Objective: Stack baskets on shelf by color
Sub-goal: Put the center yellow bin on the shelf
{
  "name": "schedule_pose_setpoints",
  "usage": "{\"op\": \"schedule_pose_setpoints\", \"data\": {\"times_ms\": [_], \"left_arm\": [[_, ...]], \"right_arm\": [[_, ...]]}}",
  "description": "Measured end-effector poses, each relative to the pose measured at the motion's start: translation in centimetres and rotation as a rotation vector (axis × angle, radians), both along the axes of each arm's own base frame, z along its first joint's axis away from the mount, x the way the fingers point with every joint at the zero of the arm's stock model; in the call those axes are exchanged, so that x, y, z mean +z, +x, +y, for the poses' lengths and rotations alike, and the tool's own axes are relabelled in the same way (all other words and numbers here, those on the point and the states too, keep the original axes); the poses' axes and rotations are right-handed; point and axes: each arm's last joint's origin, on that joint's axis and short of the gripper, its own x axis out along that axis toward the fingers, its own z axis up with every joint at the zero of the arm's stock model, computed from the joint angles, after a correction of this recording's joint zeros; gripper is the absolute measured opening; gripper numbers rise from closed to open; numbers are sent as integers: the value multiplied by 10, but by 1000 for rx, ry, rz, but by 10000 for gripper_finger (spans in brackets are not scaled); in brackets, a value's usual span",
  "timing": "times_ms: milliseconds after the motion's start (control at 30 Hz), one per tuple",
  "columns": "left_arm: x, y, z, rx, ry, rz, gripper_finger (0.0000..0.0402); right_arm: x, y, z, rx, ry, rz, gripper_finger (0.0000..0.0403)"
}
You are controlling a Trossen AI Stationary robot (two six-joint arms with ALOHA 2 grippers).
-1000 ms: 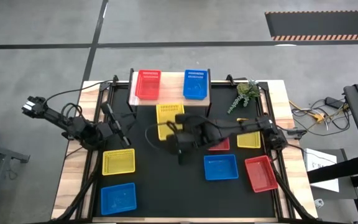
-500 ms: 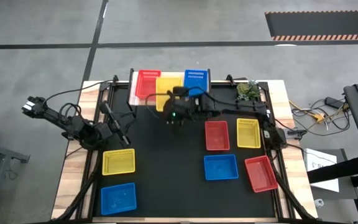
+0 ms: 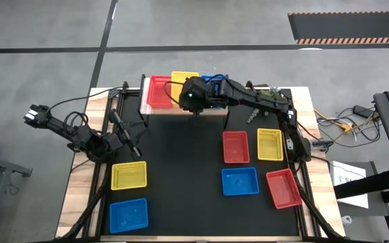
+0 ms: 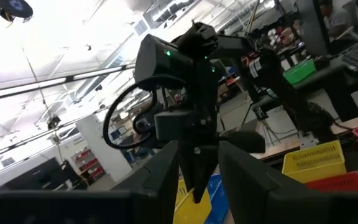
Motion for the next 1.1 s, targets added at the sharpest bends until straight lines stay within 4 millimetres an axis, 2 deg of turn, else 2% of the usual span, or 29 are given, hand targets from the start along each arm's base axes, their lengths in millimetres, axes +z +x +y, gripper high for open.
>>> {"op": "schedule_pose_setpoints", "data": {"times_ms": [267,433,767,1100], "left_arm": [[-1,0,0,15,-10,6,98],[-1,1,0,17,-9,11,98],[-1,1,0,16,-9,11,98],[-1,1,0,16,-9,12,98]], "right_arm": [[1,-2,-17,-16,5,-16,9],[-1,-2,-20,-16,1,-8,9],[-29,12,-25,-14,-3,64,9],[-37,16,-28,-18,-18,89,9]]}}
